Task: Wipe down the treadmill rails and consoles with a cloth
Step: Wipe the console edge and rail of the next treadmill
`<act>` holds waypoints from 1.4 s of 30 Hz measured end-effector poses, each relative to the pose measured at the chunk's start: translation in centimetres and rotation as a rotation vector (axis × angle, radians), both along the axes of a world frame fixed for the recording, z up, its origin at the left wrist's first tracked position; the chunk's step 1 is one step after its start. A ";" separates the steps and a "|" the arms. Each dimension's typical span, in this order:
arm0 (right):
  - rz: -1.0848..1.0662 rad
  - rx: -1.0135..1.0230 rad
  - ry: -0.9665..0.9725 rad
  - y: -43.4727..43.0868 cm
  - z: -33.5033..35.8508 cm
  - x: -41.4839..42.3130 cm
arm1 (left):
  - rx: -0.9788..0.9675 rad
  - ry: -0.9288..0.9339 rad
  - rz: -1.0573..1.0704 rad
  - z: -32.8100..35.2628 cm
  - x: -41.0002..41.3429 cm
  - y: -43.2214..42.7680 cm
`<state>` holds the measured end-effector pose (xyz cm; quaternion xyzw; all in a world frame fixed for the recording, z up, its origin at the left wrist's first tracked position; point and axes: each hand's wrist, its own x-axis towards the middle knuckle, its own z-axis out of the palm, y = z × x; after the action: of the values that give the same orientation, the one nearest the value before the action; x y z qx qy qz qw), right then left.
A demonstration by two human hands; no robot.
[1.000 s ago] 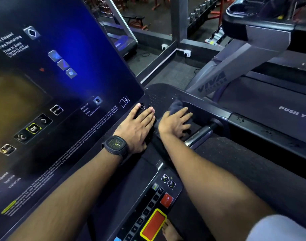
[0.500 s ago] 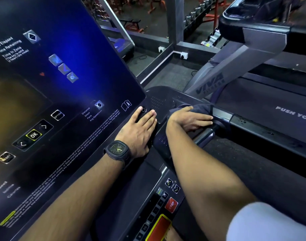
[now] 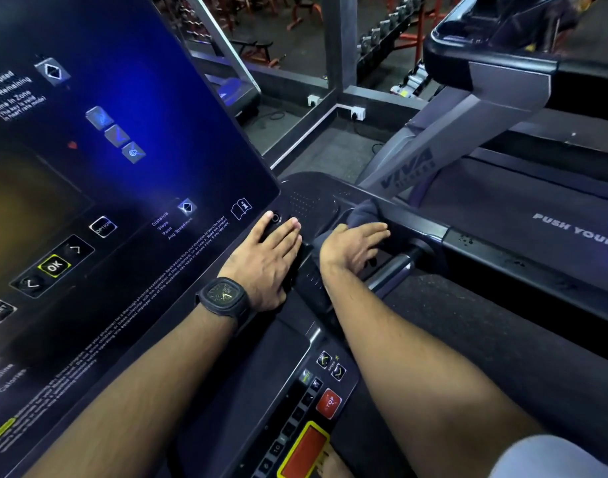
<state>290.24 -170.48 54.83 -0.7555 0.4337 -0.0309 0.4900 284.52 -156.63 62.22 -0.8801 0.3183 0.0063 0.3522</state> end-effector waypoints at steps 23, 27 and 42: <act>0.162 0.082 0.145 0.3 1.4 -0.3 | 0.009 0.003 0.022 0.2 0.0 -0.3; 0.069 0.286 0.250 2.4 2.0 -2.0 | 0.011 0.020 0.033 0.3 -0.2 -0.2; 0.185 0.048 0.091 2.6 0.0 -2.8 | -0.022 0.027 0.024 0.5 -0.1 -0.5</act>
<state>287.46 -167.92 54.85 -0.7810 0.3845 0.0594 0.4886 284.40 -157.15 62.75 -0.8875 0.3126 0.0188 0.3382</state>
